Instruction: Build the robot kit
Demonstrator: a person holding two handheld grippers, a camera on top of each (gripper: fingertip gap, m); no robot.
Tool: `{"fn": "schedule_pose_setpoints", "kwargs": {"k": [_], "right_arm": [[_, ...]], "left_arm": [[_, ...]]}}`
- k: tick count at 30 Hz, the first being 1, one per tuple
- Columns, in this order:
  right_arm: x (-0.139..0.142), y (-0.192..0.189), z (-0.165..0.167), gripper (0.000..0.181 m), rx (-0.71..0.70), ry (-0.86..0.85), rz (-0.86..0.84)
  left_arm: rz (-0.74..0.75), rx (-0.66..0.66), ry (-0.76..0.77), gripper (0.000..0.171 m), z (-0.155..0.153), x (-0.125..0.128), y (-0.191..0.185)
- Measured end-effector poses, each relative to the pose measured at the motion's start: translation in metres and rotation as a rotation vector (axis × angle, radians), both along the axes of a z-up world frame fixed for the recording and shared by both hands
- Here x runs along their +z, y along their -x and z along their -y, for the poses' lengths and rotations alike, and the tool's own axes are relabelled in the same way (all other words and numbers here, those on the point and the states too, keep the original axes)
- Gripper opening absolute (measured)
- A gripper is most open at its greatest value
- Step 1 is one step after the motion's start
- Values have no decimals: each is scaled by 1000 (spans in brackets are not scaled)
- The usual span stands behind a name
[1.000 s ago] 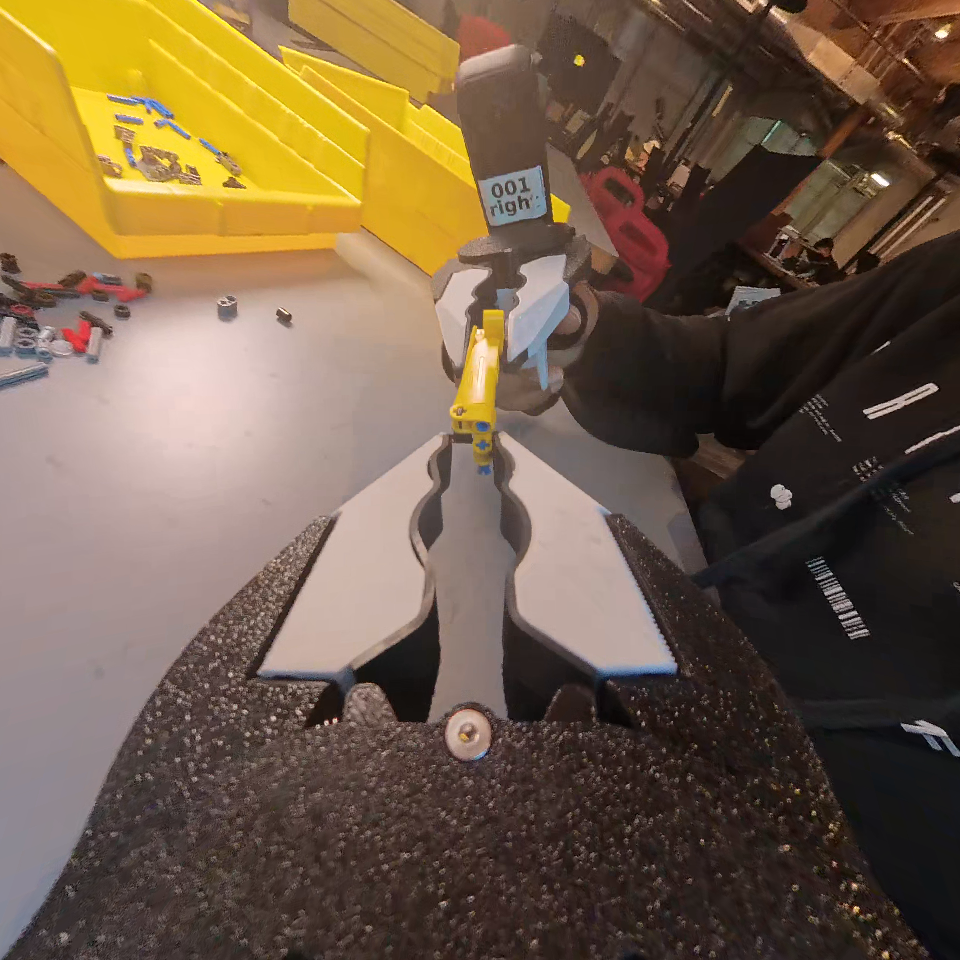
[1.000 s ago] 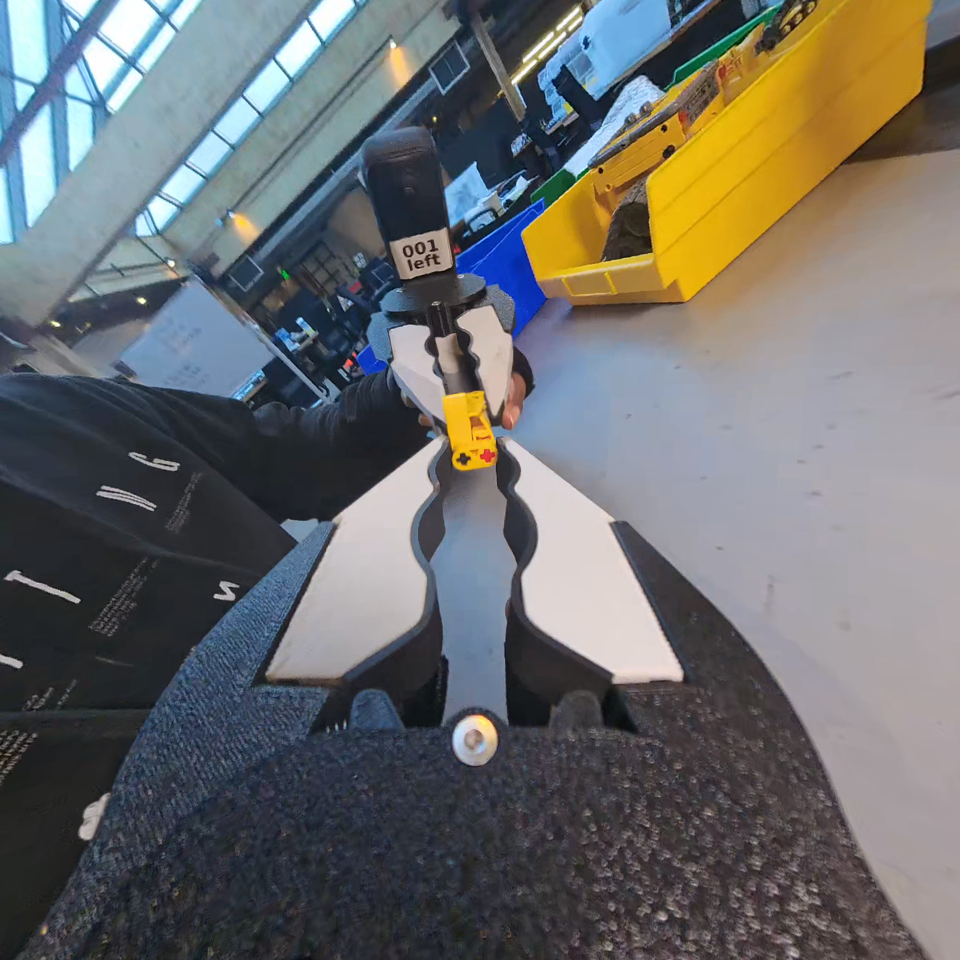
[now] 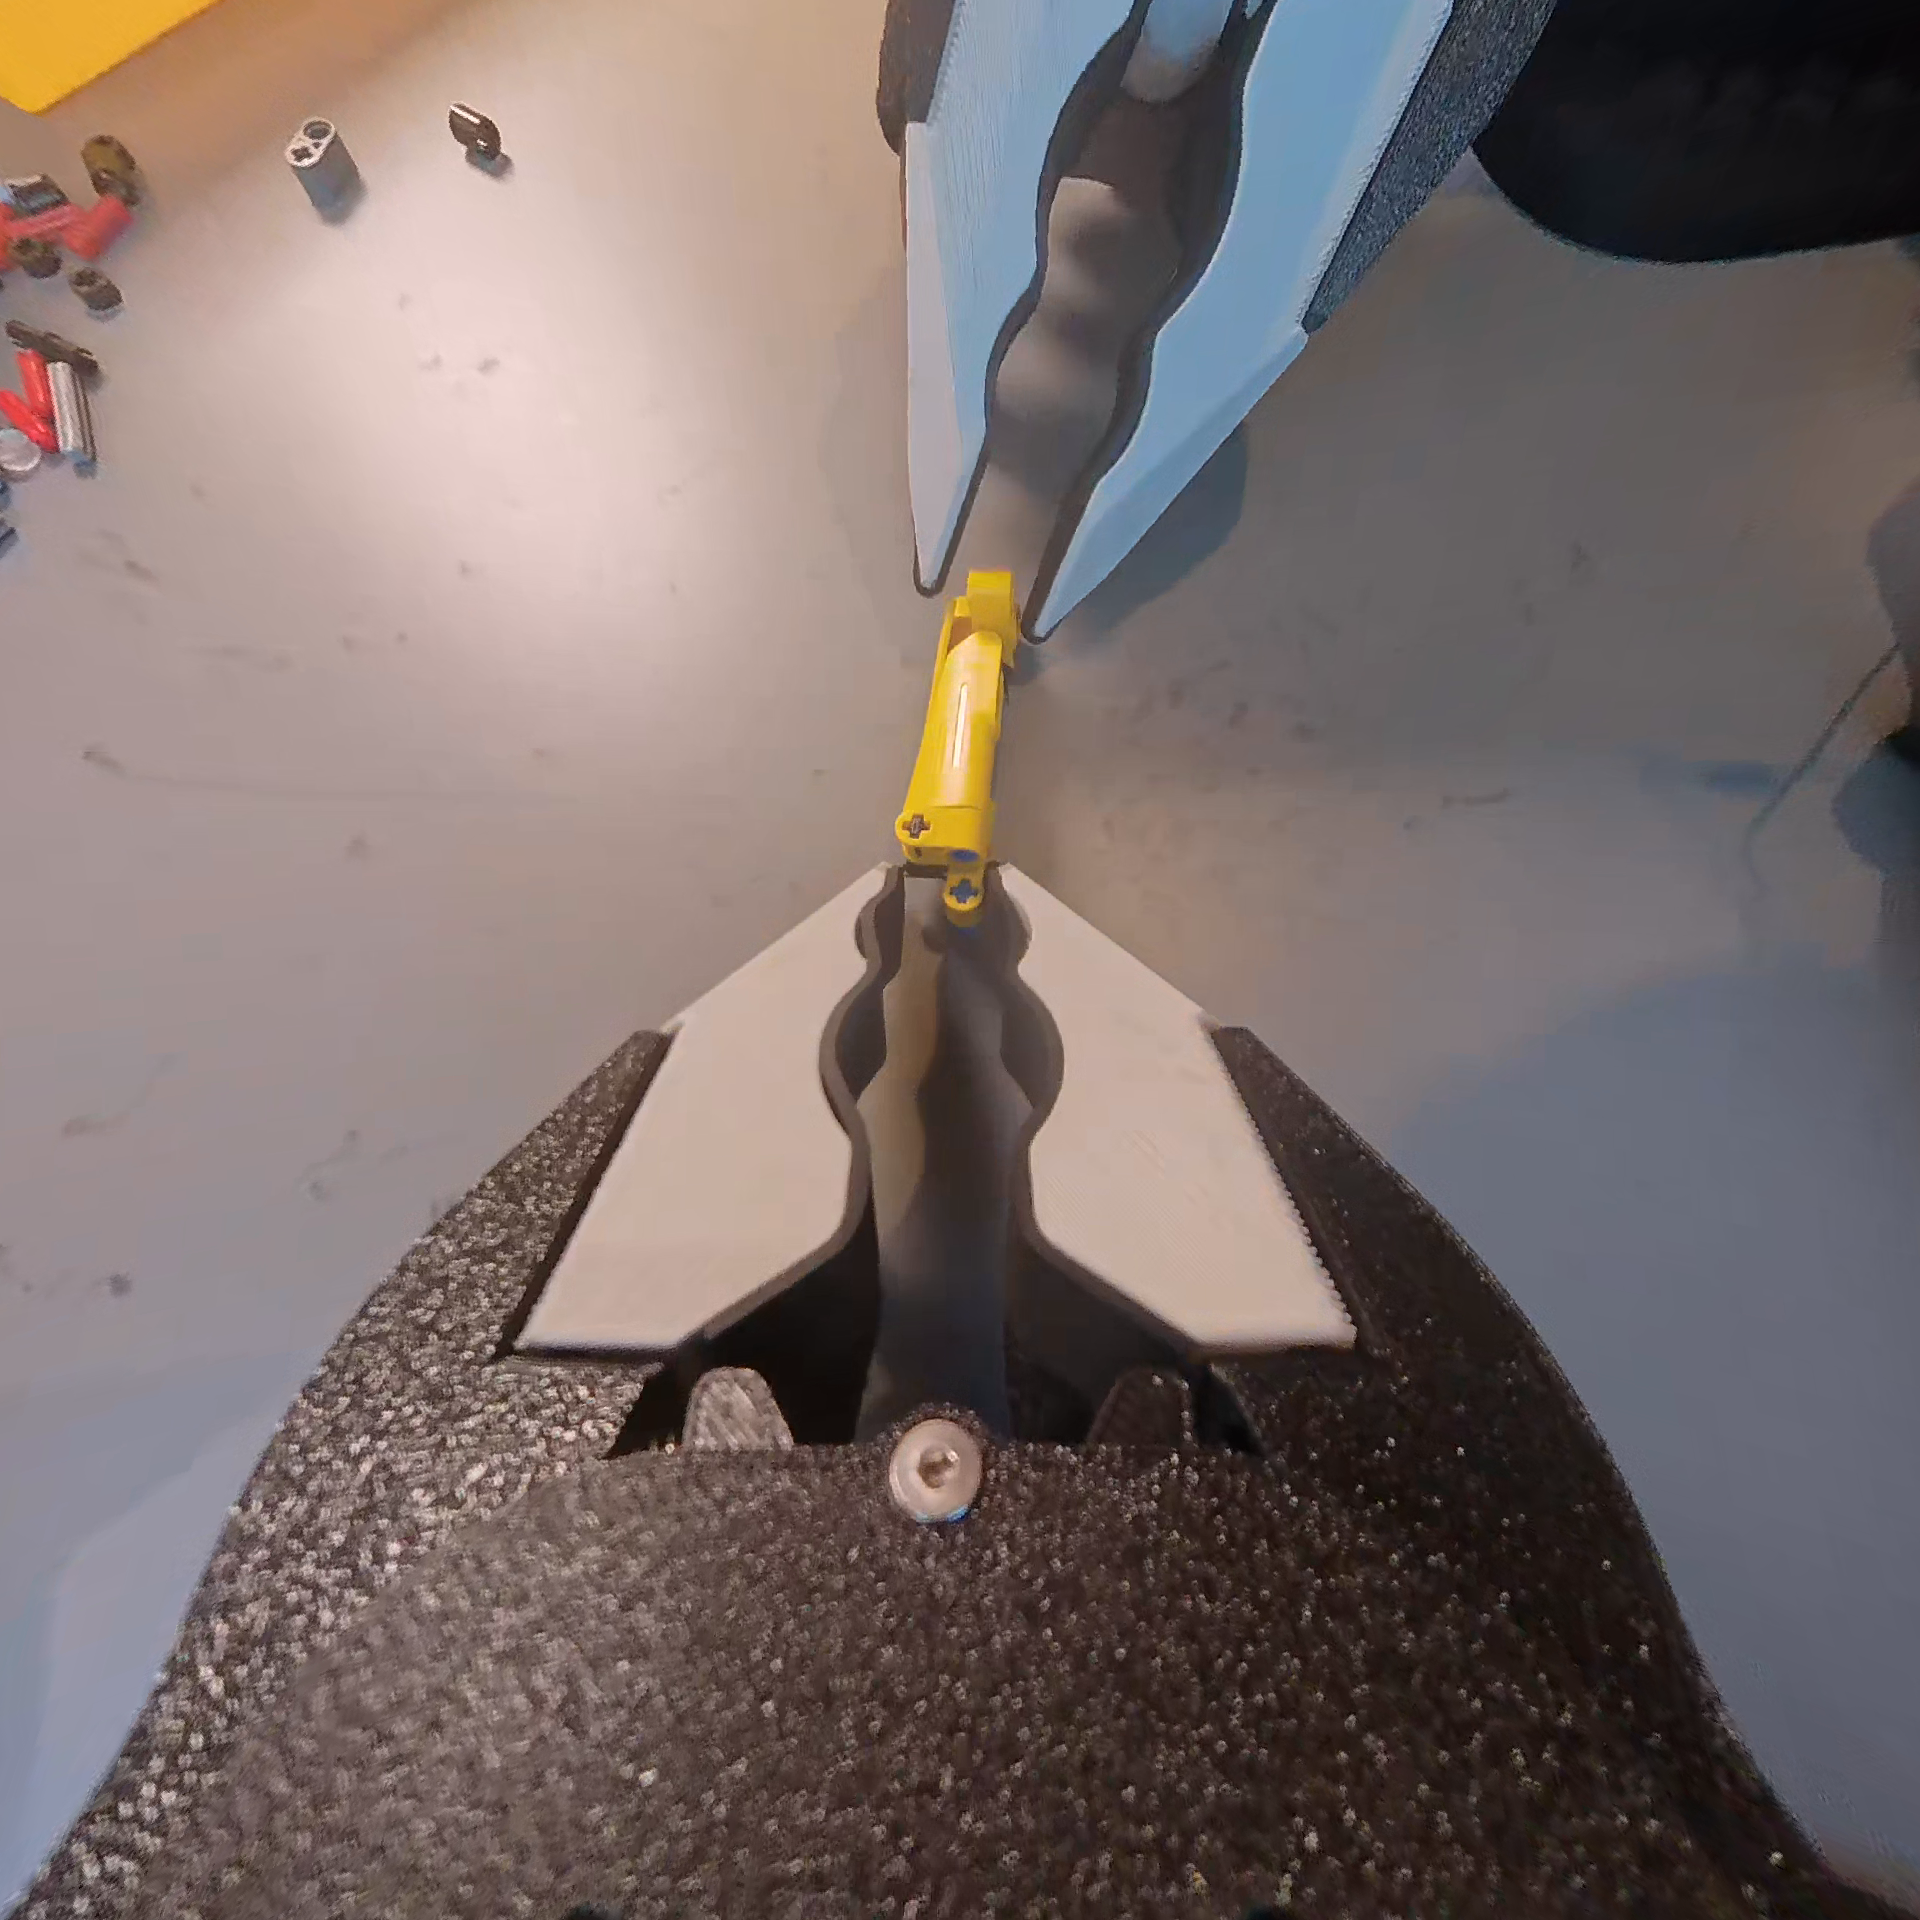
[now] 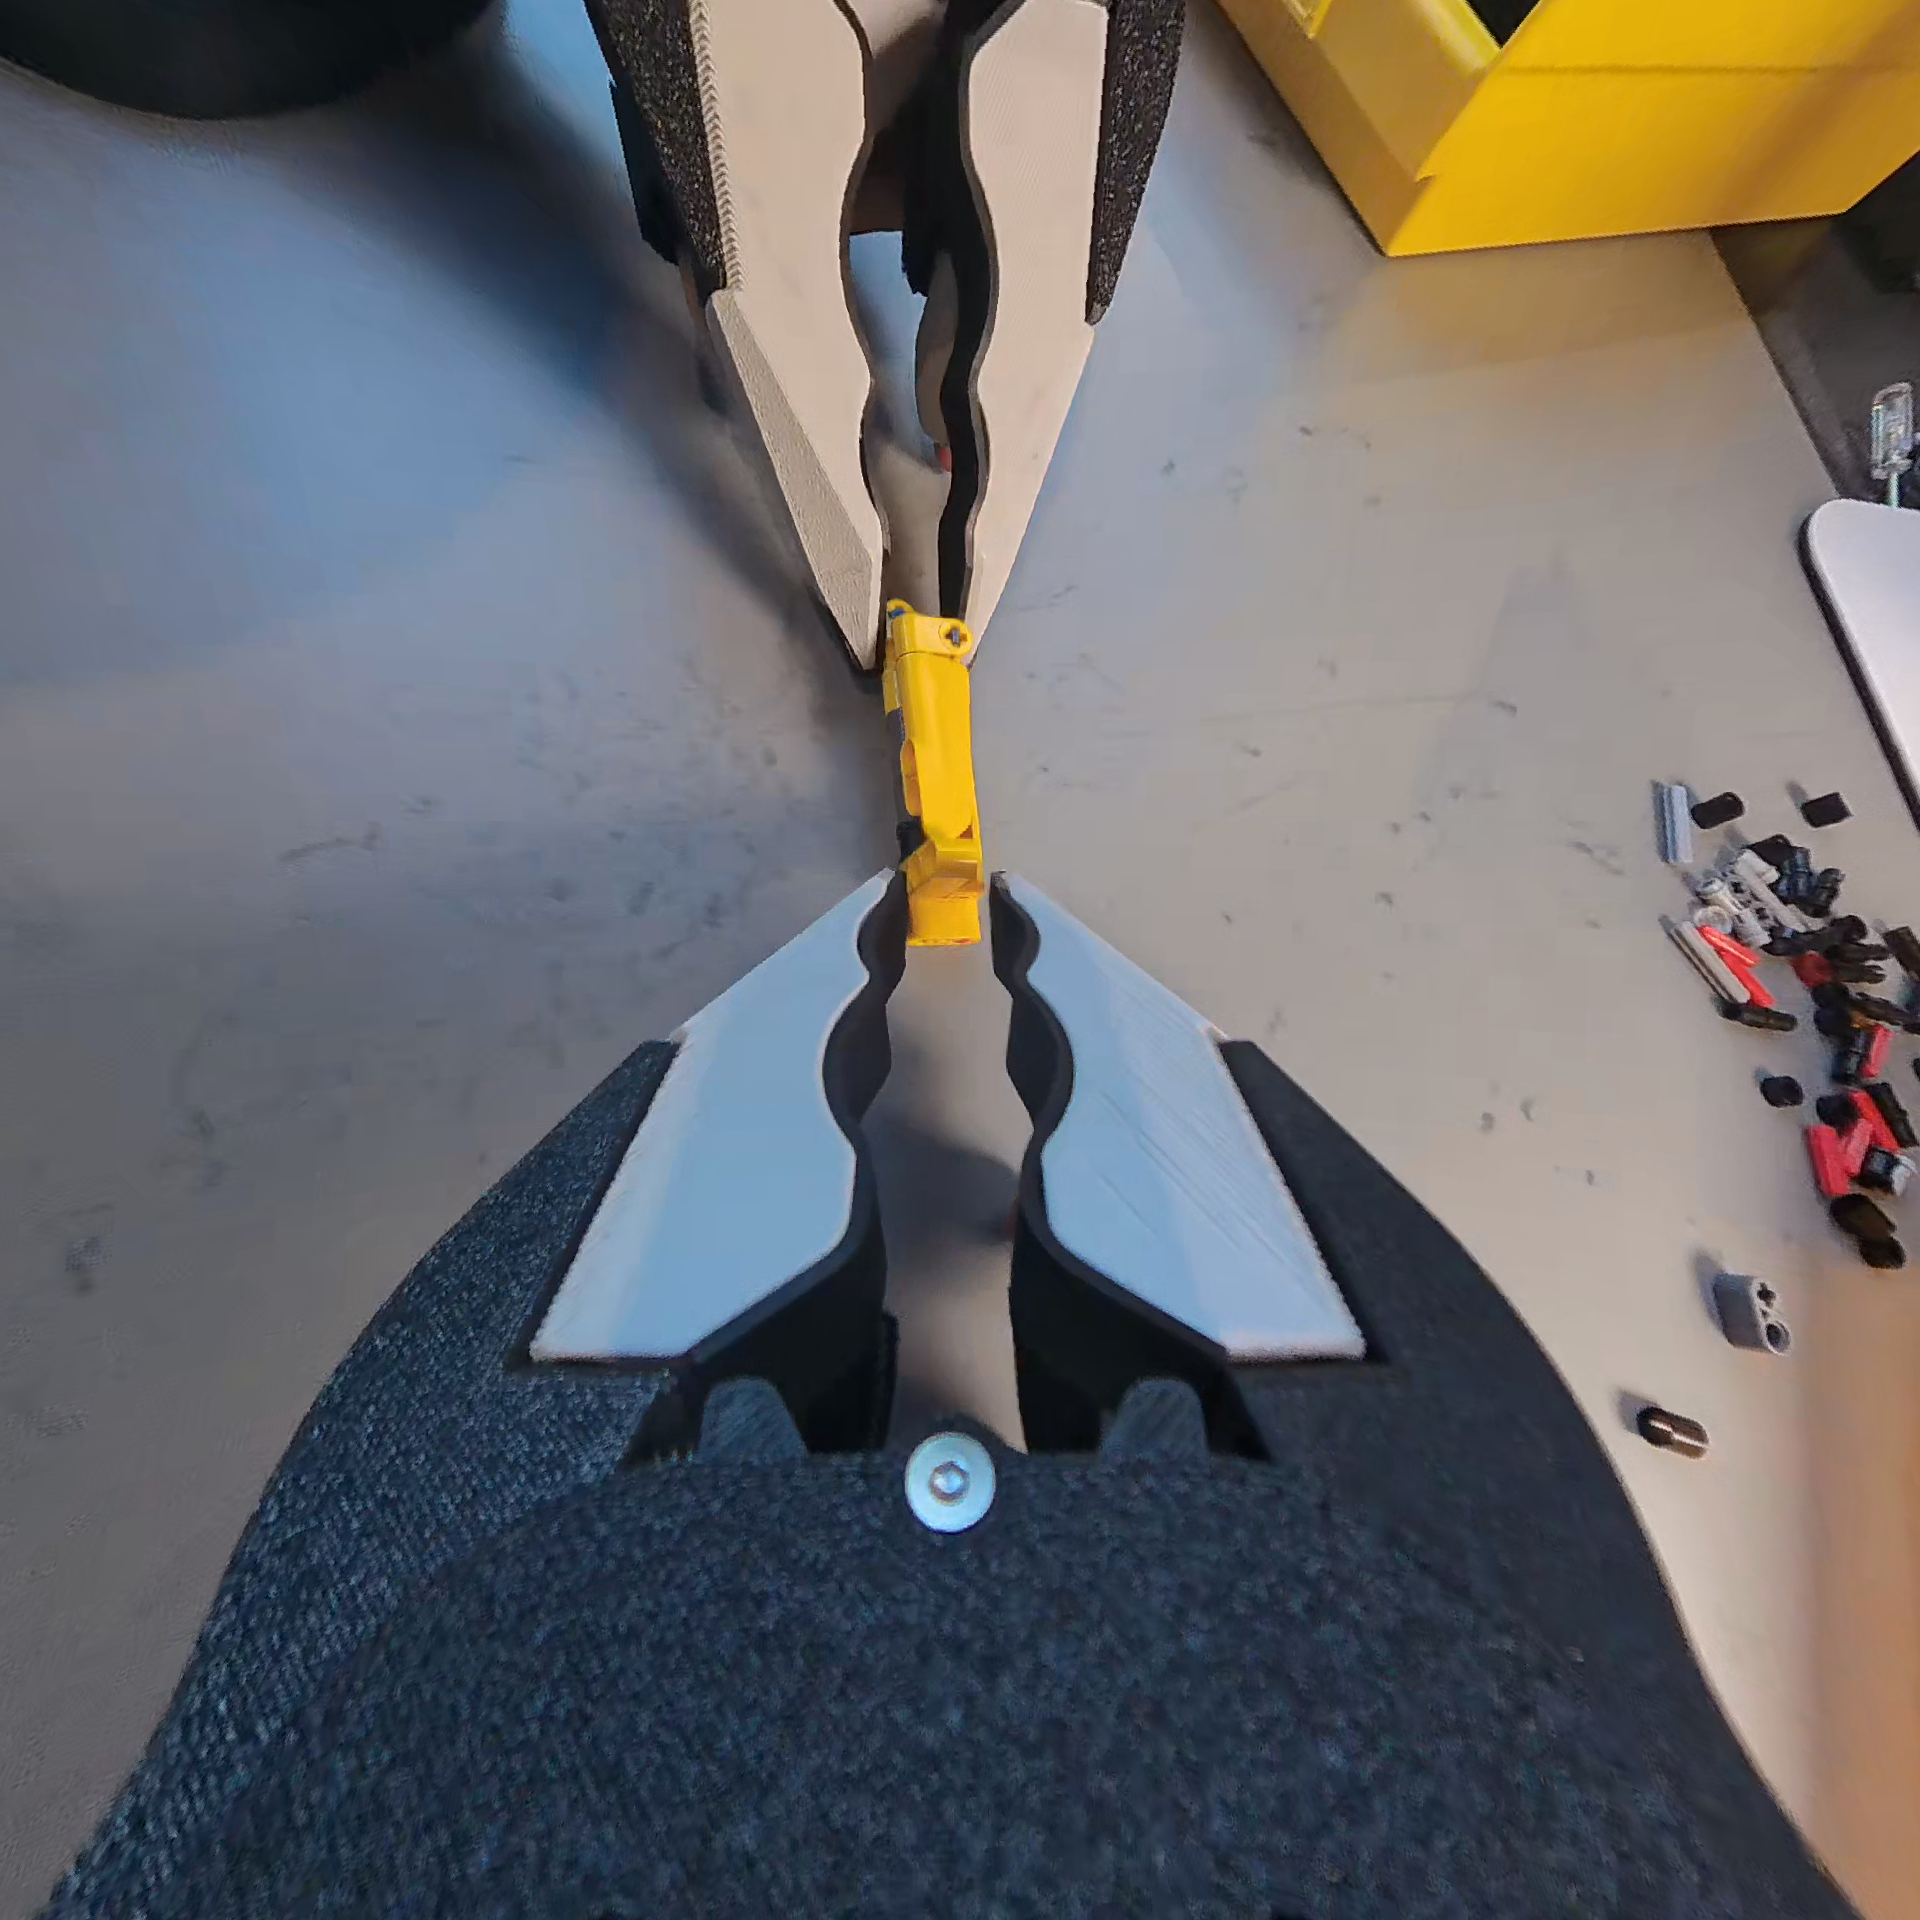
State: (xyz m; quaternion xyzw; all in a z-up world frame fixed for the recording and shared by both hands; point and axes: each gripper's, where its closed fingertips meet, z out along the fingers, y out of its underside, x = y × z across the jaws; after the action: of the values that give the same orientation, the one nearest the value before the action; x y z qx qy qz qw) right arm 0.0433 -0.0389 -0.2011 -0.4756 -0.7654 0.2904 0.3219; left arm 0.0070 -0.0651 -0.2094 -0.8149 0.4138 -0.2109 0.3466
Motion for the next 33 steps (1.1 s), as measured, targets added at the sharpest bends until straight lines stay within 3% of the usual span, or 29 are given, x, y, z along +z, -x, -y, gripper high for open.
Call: {"fn": "schedule_pose_setpoints", "kwargs": {"k": [16, 24, 33], "right_arm": [[0, -2, -5, 28, -24, 21, -5], [9, -1, -7, 55, -42, 93, -47], [-1, -6, -7, 40, -32, 59, 7]], "left_arm": [[-17, 2, 0, 18, 1, -3, 9], [-13, 9, 6, 17, 1, -3, 8], [-11, 7, 10, 17, 2, -3, 9]]}}
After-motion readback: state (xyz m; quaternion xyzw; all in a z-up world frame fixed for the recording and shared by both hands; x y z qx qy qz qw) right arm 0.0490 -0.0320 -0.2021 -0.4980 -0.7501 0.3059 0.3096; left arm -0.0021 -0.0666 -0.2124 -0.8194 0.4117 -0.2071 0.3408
